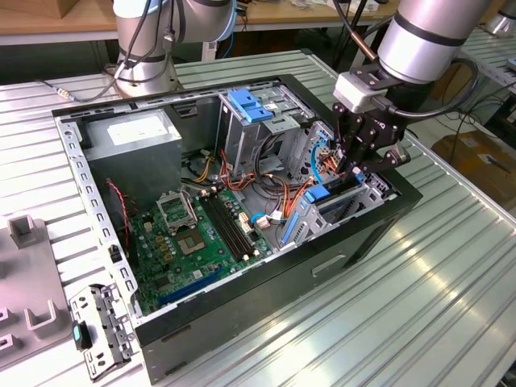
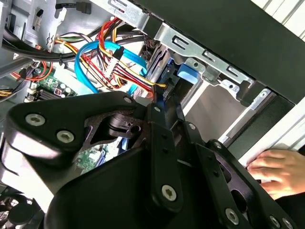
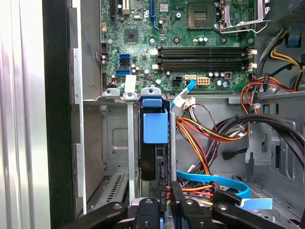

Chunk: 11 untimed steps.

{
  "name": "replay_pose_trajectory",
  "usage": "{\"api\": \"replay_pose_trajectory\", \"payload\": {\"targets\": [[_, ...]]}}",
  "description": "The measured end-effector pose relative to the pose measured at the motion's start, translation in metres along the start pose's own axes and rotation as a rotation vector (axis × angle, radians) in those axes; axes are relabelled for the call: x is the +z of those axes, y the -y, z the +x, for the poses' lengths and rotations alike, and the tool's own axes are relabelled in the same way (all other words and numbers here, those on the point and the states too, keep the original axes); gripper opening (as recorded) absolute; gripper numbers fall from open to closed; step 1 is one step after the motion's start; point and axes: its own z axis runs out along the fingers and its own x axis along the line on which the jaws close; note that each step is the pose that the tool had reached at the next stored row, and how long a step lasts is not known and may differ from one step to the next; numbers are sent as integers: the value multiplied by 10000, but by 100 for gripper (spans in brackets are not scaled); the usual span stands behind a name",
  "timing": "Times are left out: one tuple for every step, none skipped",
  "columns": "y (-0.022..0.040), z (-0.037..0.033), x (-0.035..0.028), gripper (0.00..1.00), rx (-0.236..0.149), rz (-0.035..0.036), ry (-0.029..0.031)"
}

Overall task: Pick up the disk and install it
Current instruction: 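Insert the first disk wire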

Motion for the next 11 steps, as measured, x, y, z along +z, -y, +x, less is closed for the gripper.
{"api": "replay_pose_trajectory", "payload": {"targets": [[0,0,-1,24,0,0,-1],[0,0,-1,23,0,0,-1],[0,0,-1,16,0,0,0],[0,0,-1,11,0,0,0],[0,0,-2,11,0,0,-1],[0,0,-3,11,0,0,-2],[0,0,-2,11,0,0,-1],[0,0,-2,11,0,0,-1],[0,0,-3,11,0,0,-1],[0,0,-4,11,0,0,-2],[0,0,-3,11,0,0,0]]}}
